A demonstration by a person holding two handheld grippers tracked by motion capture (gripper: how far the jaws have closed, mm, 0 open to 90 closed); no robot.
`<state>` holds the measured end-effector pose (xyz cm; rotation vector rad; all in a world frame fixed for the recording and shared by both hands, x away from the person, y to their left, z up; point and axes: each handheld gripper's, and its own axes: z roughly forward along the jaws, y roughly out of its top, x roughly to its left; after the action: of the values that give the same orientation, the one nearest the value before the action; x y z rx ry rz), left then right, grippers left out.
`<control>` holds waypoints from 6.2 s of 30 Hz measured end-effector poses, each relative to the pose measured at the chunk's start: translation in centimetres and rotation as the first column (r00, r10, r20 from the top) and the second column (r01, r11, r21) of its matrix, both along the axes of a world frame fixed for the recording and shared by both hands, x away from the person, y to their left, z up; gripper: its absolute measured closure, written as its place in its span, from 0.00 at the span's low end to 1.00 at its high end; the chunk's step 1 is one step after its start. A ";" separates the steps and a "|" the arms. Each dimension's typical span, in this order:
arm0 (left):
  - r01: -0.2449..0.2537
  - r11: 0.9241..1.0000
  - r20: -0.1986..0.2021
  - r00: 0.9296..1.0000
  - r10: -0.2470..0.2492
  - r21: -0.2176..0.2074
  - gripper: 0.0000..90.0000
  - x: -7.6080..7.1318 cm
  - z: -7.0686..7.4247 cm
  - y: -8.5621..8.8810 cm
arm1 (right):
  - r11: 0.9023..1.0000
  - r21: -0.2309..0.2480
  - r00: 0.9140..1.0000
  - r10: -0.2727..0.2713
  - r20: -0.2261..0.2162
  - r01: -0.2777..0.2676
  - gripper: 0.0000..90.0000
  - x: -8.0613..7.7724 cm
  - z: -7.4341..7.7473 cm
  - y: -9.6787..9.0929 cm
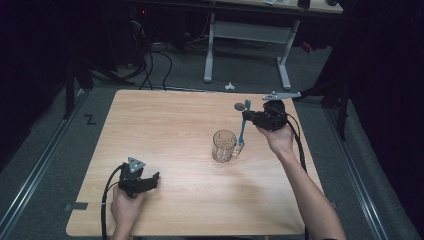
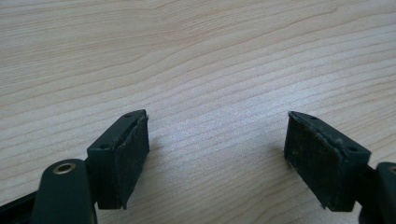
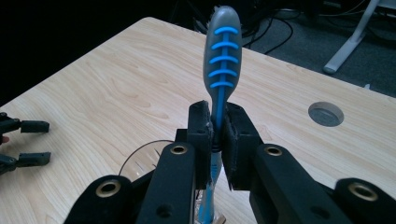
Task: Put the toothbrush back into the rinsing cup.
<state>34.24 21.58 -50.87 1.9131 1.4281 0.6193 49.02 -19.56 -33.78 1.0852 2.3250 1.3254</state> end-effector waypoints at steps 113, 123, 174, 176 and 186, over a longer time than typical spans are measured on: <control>0.000 1.000 0.000 1.000 0.000 0.000 0.25 0.0 0.0 0.0 | 0.998 -0.064 0.998 -0.009 0.055 0.012 0.92 -1.9 -6.0 0.8; 0.000 1.000 0.000 1.000 0.000 0.000 0.25 0.0 0.0 0.0 | 0.999 -0.044 0.999 -0.009 0.039 0.011 0.86 -1.8 -6.1 0.6; 0.000 1.000 0.000 1.000 0.000 0.000 0.25 0.0 0.0 0.0 | 0.998 0.023 0.996 -0.066 0.062 0.064 0.60 -3.8 -4.2 -3.3; 0.000 1.000 0.000 1.000 0.000 0.000 0.25 0.0 0.0 0.0 | 0.998 0.022 0.996 -0.067 0.059 0.065 0.61 -3.8 -4.2 -3.4; 0.000 1.000 0.000 1.000 0.000 0.001 0.25 0.0 0.0 0.0 | 0.995 0.051 0.994 -0.088 0.062 0.085 0.63 -4.5 -4.5 -4.7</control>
<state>34.24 21.58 -50.87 1.9135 1.4279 0.6199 44.50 -24.30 -38.31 1.1268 2.1852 1.3698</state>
